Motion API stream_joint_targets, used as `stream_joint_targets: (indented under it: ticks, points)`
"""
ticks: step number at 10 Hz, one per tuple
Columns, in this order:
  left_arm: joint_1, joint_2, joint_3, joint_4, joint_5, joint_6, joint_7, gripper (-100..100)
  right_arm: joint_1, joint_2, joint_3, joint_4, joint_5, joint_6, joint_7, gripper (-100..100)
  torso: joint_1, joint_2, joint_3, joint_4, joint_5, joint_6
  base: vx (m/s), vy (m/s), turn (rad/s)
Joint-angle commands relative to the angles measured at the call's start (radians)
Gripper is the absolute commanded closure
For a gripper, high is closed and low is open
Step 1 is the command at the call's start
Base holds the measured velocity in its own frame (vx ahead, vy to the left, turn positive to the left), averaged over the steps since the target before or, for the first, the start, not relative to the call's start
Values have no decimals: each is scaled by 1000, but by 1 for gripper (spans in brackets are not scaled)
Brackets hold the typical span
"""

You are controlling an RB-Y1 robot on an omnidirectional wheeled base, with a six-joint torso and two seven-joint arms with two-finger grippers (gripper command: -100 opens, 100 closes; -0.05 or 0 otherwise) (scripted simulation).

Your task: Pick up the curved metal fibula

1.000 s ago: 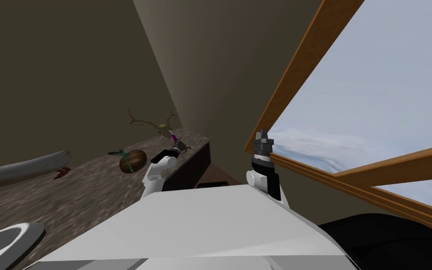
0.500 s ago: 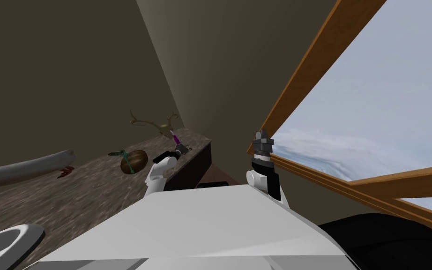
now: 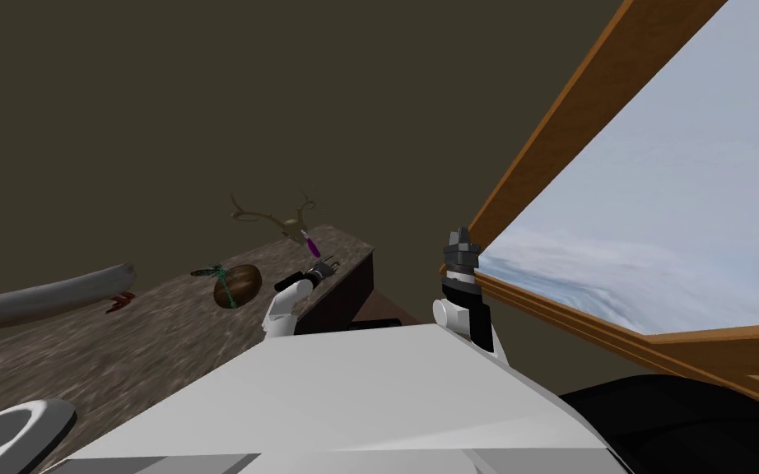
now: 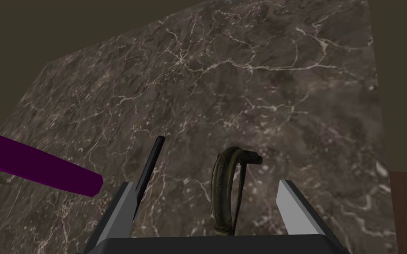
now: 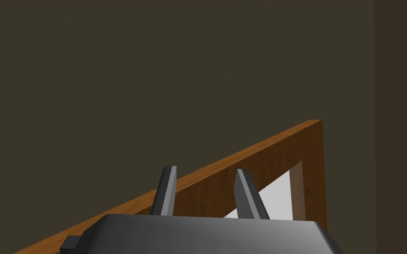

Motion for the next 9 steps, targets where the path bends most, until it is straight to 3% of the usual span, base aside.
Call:
stream_joint_targets:
  ticks: [1,2,3,4,6,7,9]
  points:
    - [0,0,0,0,0,0,0,-100,0,0,0,0,0,0,0,0,0,0,0,0,0,0,24,15,1]
    - [1,-2,1,2,1,3,2,0,0,0,0,0,0,0,0,0,-1,2,1,0,0,0,0,0,0]
    - [-49,1,-17,51,-2,-47,11,-100,0,0,0,0,0,0,0,0,-2,3,2,1,0,0,-43,26,109]
    - [-83,1,-17,93,-2,-51,11,-100,0,0,0,0,0,0,0,0,-1,5,3,1,0,0,-67,36,48]
    - [-92,1,-17,135,-2,-51,11,-100,0,0,0,0,0,0,0,0,-1,6,4,1,0,0,-23,11,-12]
    - [-135,3,-34,175,-4,-106,20,-100,0,0,0,0,0,0,0,0,-2,5,3,1,0,0,-49,31,101]
    - [-184,3,-34,236,-4,-106,20,-100,0,0,0,0,0,0,0,0,0,6,4,2,0,0,-39,26,22]
